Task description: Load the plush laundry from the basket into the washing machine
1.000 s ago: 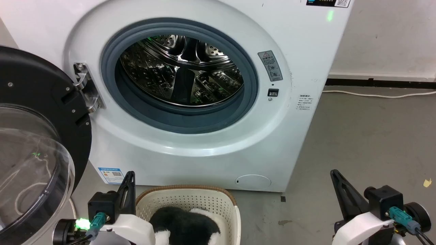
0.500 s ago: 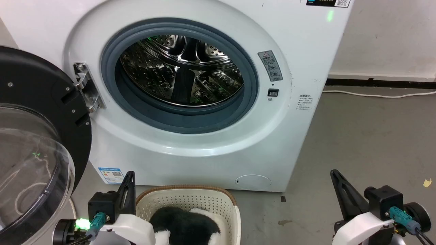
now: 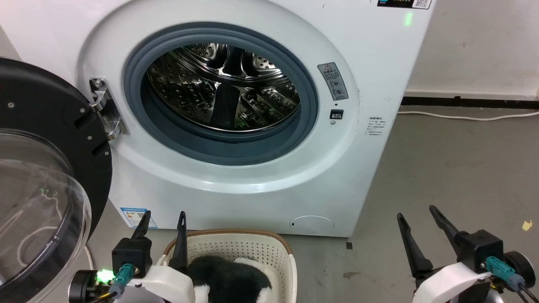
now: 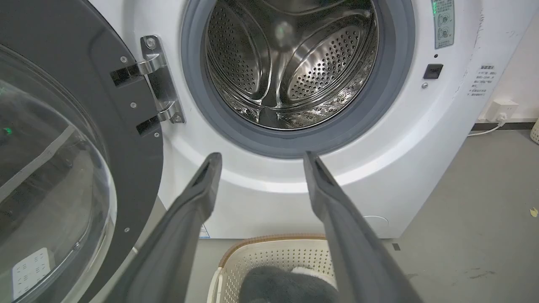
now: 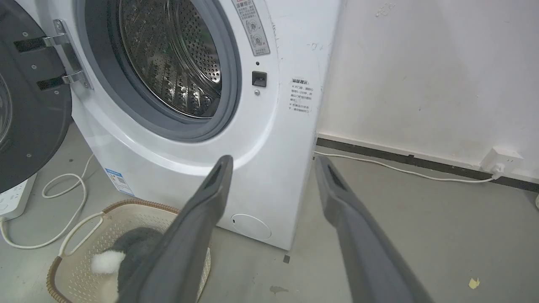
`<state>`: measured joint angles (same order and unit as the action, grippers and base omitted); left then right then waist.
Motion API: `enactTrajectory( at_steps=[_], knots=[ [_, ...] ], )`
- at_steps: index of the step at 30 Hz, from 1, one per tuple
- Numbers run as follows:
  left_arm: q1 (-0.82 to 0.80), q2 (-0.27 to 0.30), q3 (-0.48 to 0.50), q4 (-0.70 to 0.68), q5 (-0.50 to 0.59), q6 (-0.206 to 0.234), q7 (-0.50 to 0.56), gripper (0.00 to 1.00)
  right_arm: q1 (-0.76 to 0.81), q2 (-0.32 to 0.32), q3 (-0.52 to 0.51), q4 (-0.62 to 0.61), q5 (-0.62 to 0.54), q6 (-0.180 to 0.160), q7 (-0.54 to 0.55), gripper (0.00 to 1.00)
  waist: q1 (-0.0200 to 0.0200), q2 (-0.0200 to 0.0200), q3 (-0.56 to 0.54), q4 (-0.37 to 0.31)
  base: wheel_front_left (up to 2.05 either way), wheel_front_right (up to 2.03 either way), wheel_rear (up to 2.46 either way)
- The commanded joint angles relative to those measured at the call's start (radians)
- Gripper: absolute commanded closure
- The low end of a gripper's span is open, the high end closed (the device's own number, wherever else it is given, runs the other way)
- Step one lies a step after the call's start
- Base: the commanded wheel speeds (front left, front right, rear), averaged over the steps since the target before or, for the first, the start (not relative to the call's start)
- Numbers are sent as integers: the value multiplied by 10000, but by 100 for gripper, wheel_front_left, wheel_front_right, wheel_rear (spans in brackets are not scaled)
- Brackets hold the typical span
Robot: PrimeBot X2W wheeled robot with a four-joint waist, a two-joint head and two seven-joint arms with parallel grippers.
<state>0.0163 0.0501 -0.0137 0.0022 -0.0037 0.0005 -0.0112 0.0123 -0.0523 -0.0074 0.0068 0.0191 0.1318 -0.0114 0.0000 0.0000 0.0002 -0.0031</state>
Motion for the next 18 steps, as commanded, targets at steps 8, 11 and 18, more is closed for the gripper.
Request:
enactTrajectory(
  at_steps=[8, 11, 18],
  knots=[
    [-19, 0, -227, 13, -174, 75, -253, 0, -34, 3, -148, -32, 285, -2, -254, 0, 0, 0, 272, -134, 0, 0, 0],
    [-97, 0, -316, 154, -228, 77, -315, 0, -81, 3, -165, -70, 365, -2, -317, 0, 0, 0, 436, -213, 0, 0, 0],
    [-423, 0, -517, 738, -332, 51, -462, 0, -248, 4, -149, -150, 507, -2, -463, 0, 0, 0, 912, -454, 0, 0, 0]
  ],
)
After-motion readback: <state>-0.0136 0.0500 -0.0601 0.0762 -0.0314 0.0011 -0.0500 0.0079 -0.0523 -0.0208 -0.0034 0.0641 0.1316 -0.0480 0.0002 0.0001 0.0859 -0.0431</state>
